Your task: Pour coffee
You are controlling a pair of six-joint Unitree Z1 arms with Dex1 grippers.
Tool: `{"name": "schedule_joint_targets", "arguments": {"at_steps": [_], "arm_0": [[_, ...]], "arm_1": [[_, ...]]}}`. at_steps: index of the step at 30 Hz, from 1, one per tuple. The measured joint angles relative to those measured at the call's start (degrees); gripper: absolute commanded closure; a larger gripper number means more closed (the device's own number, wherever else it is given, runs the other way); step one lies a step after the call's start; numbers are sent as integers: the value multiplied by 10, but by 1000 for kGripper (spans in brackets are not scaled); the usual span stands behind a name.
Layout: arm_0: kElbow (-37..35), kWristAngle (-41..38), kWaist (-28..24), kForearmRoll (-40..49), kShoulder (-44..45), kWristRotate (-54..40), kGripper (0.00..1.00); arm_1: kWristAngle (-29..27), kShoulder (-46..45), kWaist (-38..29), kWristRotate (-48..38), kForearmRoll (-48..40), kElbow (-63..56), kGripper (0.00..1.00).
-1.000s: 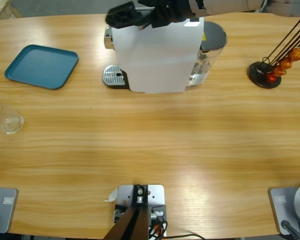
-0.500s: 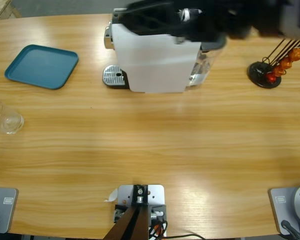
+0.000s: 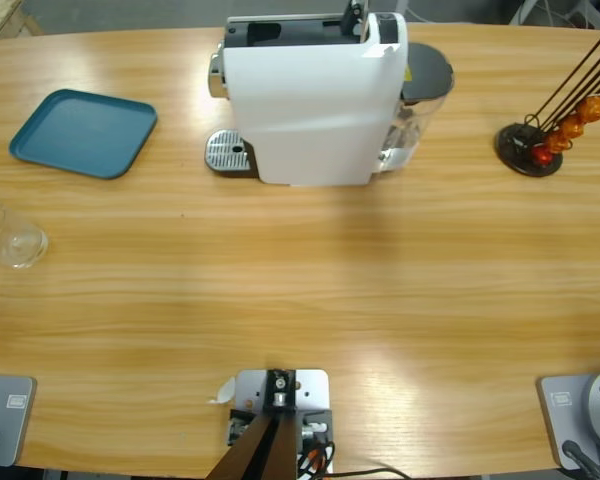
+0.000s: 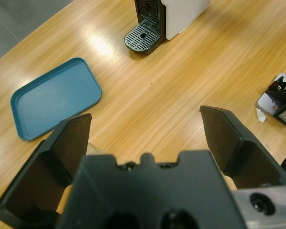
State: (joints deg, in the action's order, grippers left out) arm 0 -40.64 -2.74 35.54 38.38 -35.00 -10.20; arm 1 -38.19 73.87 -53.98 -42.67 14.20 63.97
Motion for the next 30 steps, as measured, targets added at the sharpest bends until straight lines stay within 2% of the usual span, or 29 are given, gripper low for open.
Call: {"name": "schedule_joint_targets", "arguments": {"at_steps": [9, 21, 30], "arm_0": [[0, 0, 0, 0, 0, 0, 9], [0, 0, 0, 0, 0, 0, 9], [0, 0, 0, 0, 0, 0, 9]], "arm_1": [[49, 133, 40, -3, 6, 165, 1000], [50, 187, 39, -19, 15, 174, 1000], [52, 200, -2, -46, 18, 180, 1000]]}}
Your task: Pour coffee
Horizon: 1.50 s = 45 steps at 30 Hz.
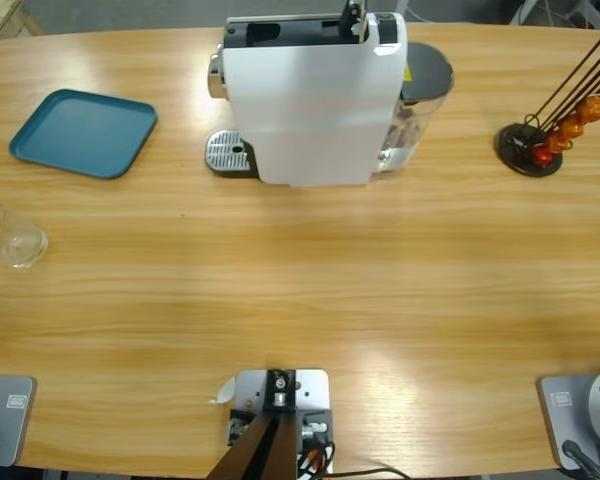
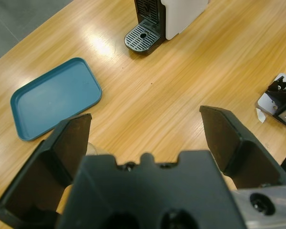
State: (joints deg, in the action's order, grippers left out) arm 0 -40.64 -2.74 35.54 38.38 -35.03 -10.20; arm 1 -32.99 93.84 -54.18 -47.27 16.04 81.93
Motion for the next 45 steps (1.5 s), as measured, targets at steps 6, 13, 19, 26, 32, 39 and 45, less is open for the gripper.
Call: {"name": "schedule_joint_targets", "arguments": {"at_steps": [6, 13, 19, 26, 32, 39, 45], "arm_0": [[0, 0, 0, 0, 0, 0, 9], [0, 0, 0, 0, 0, 0, 9], [0, 0, 0, 0, 0, 0, 9], [0, 0, 0, 0, 0, 0, 9], [0, 0, 0, 0, 0, 0, 9], [0, 0, 0, 0, 0, 0, 9], [0, 0, 0, 0, 0, 0, 9]], "arm_1": [[7, 4, -1, -8, 1, 16, 1000], [8, 27, 1, -8, 1, 35, 1000], [9, 33, 3, -8, 1, 40, 1000], [34, 69, -24, -9, 1, 54, 1000], [34, 77, -35, -10, 1, 63, 1000], [35, 86, -35, -10, 1, 70, 1000], [57, 116, -37, -10, -3, 76, 1000]]}}
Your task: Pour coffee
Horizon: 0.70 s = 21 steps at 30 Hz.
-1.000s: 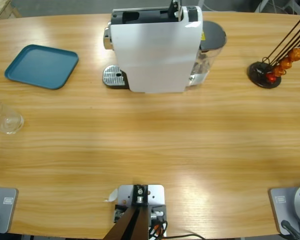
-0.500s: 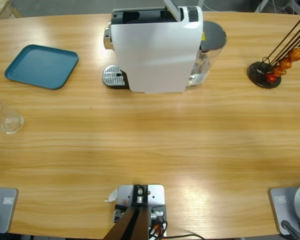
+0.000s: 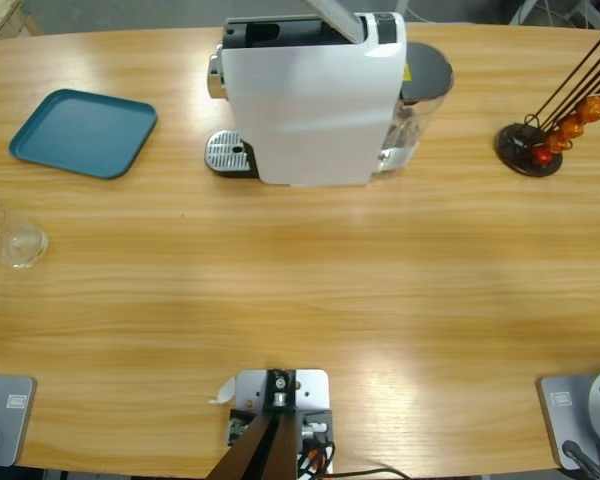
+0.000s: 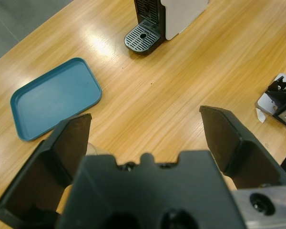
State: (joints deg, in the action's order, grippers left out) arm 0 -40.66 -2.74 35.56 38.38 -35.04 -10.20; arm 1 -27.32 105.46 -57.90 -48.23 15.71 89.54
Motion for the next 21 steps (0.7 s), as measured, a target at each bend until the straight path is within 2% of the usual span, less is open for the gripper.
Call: {"name": "schedule_joint_targets", "arguments": {"at_steps": [21], "arm_0": [[0, 0, 0, 0, 0, 0, 9]], "arm_1": [[26, 38, -3, -8, -52, -23, 1000]]}}
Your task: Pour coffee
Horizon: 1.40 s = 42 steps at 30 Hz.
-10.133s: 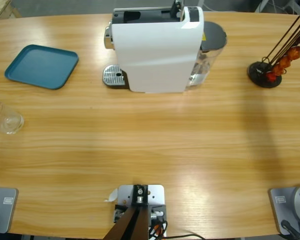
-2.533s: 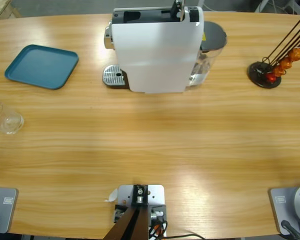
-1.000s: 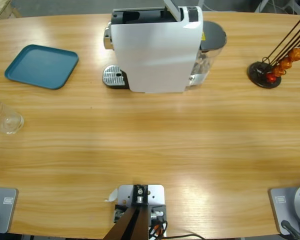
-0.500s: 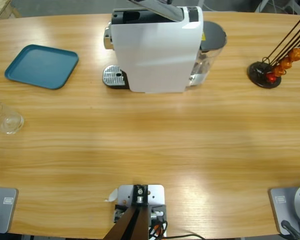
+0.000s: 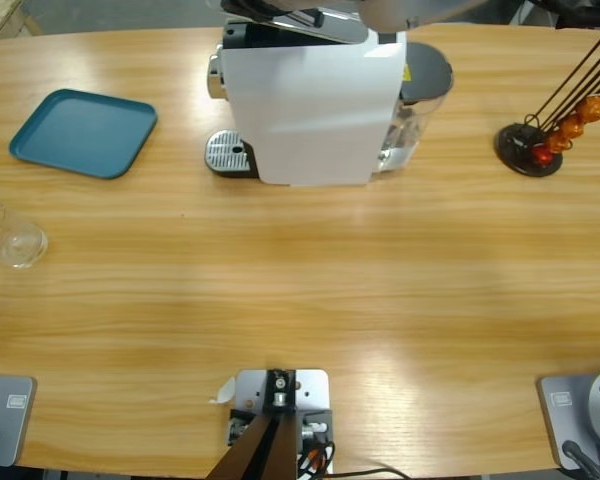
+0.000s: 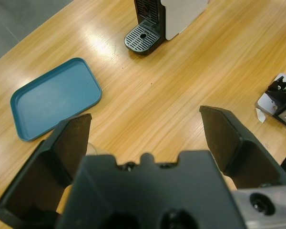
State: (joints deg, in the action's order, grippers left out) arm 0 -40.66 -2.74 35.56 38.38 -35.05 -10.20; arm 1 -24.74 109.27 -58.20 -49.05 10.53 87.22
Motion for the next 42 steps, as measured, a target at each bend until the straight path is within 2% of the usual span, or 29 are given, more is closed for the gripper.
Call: {"name": "schedule_joint_targets", "arguments": {"at_steps": [7, 22, 31, 40, 41, 42], "arm_0": [[0, 0, 0, 0, 0, 0, 9], [0, 0, 0, 0, 0, 0, 9], [0, 0, 0, 0, 0, 0, 9], [0, 0, 0, 0, 0, 0, 9], [0, 0, 0, 0, 0, 0, 9], [0, 0, 0, 0, 0, 0, 9]], "arm_1": [[1, 0, 2, 0, -28, -25, 1000], [11, 2, 8, 2, -31, -30, 1000], [11, 5, 8, 22, -13, -30, 1000], [10, 20, 8, 27, 46, -1, 1000], [7, 21, 8, 27, 54, 3, 673], [2, 21, 8, 27, 58, 5, 206]]}}
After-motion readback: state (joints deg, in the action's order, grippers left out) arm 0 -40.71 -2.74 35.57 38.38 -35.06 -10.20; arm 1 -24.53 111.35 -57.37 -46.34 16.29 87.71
